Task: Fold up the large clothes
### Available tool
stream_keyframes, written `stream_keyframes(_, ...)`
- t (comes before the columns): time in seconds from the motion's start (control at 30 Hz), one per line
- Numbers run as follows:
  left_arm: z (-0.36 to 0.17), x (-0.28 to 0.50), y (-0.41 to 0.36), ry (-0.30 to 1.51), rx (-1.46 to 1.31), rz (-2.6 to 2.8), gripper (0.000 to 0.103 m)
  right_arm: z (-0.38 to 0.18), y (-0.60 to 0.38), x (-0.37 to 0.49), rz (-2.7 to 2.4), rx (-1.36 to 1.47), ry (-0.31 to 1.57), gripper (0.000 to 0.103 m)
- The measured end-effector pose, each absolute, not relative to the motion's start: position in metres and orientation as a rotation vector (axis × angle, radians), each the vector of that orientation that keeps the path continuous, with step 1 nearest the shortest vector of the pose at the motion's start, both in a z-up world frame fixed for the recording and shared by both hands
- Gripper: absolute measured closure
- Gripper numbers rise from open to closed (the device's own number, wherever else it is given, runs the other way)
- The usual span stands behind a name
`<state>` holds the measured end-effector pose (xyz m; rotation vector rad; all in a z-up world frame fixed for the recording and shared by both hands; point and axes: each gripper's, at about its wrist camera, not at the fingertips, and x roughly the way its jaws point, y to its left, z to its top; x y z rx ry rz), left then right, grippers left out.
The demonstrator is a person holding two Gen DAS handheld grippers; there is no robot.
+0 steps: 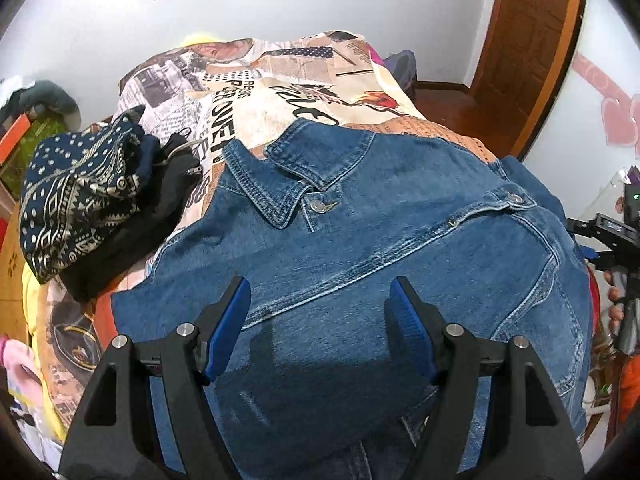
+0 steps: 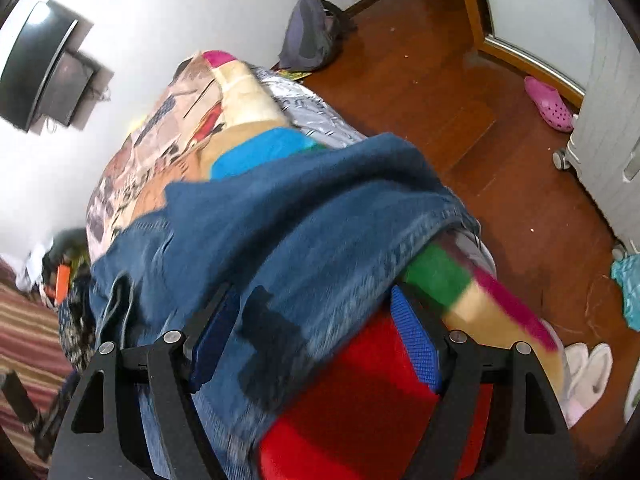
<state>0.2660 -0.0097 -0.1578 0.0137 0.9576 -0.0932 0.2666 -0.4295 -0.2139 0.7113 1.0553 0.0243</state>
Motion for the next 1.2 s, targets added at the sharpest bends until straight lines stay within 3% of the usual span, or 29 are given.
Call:
stream_keyframes(0.17, -0.157, 0.265, -0.001, 0.956, -0.007, -0.079, 0.032, -0.226, -0.438, 0.284, -0.044, 0.720, 1.070, 0.029)
stream_keyframes(0.3, -0.157, 0.264, 0.005, 0.956, -0.016, -0.075, 0.032, -0.223, -0.441, 0.283, -0.083, 0.728, 1.057, 0.054)
stream_keyframes(0.37, -0.156, 0.263, 0.006, 0.954, -0.018, -0.076, 0.032, -0.216, -0.443, 0.280, -0.093, 0.714, 1.048, 0.078)
stream_keyframes(0.43, -0.155, 0.261, 0.008, 0.951, -0.019, -0.079, 0.032, -0.203, -0.444, 0.275, -0.092, 0.718, 1.022, 0.084)
stream_keyframes(0.9, -0.147, 0.252, 0.012, 0.919, -0.029, -0.103, 0.032, -0.029, -0.339, 0.236, 0.181, 0.321, 0.657, 0.092)
stream_keyframes(1.03, -0.144, 0.246, 0.017, 0.908, -0.030, -0.104, 0.032, -0.028, -0.297, 0.237, 0.284, 0.248, 0.662, 0.092)
stream_keyframes(1.2, -0.145, 0.240, 0.024, 0.912, -0.037, -0.109, 0.032, -0.073, -0.259, 0.249, 0.380, 0.217, 0.797, 0.092)
